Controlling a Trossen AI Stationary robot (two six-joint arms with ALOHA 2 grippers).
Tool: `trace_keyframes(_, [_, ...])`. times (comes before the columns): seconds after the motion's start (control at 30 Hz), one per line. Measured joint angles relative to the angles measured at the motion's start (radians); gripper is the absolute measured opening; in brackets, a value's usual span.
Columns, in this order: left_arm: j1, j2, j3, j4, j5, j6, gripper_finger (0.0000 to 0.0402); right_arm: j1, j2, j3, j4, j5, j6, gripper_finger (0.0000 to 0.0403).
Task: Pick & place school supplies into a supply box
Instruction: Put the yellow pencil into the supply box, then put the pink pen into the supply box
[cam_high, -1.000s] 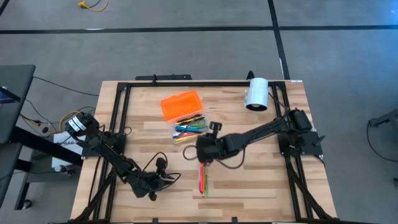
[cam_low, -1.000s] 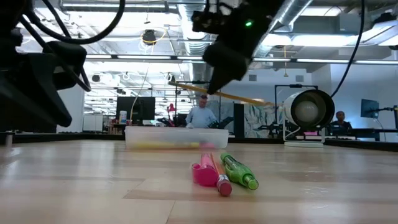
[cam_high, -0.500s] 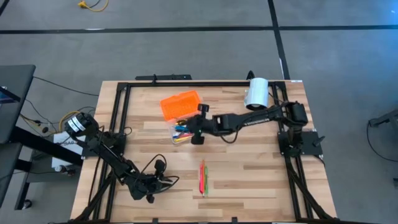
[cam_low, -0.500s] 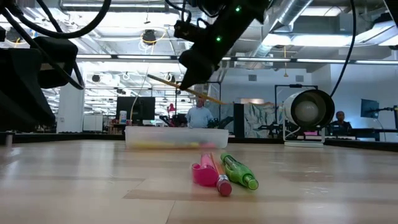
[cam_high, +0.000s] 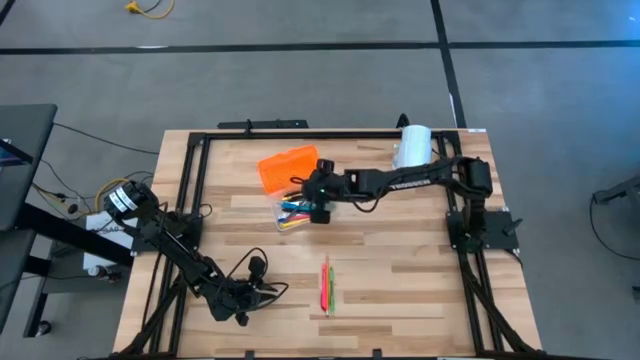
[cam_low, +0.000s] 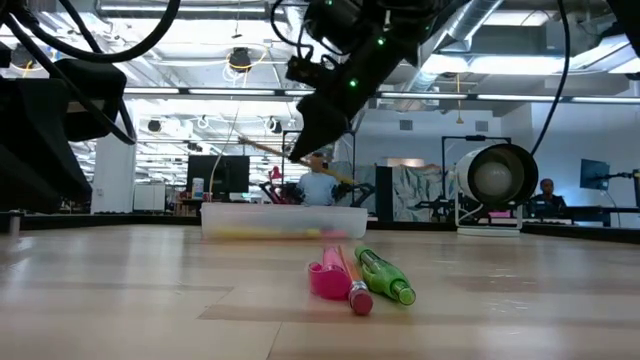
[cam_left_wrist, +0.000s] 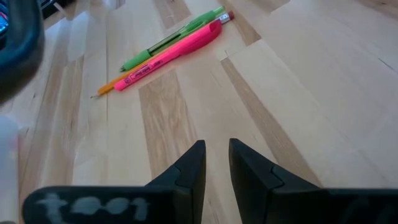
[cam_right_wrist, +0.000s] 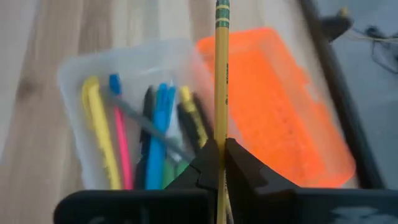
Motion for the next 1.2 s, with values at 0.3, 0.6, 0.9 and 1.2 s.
trace_keyframes(0.3, [0.000,0.000,0.000,0.001,-0.003,0.004,0.0061,-0.004,0.001,-0.023,0.010,0.000,0.000,0.0001])
trace_keyframes(0.6, [0.000,0.000,0.000,0.001,-0.006,0.005,0.0061,-0.011,0.001,-0.023,0.026,-0.001,0.042,0.0017])
trace_keyframes(0.9, [0.000,0.000,0.000,0.001,-0.008,0.010,0.0061,-0.018,0.001,-0.023,0.028,-0.042,0.061,0.0052])
trace_keyframes(1.2, [0.000,0.000,0.000,0.001,-0.007,0.011,0.0061,-0.015,0.001,-0.023,0.049,-0.047,0.056,0.0055])
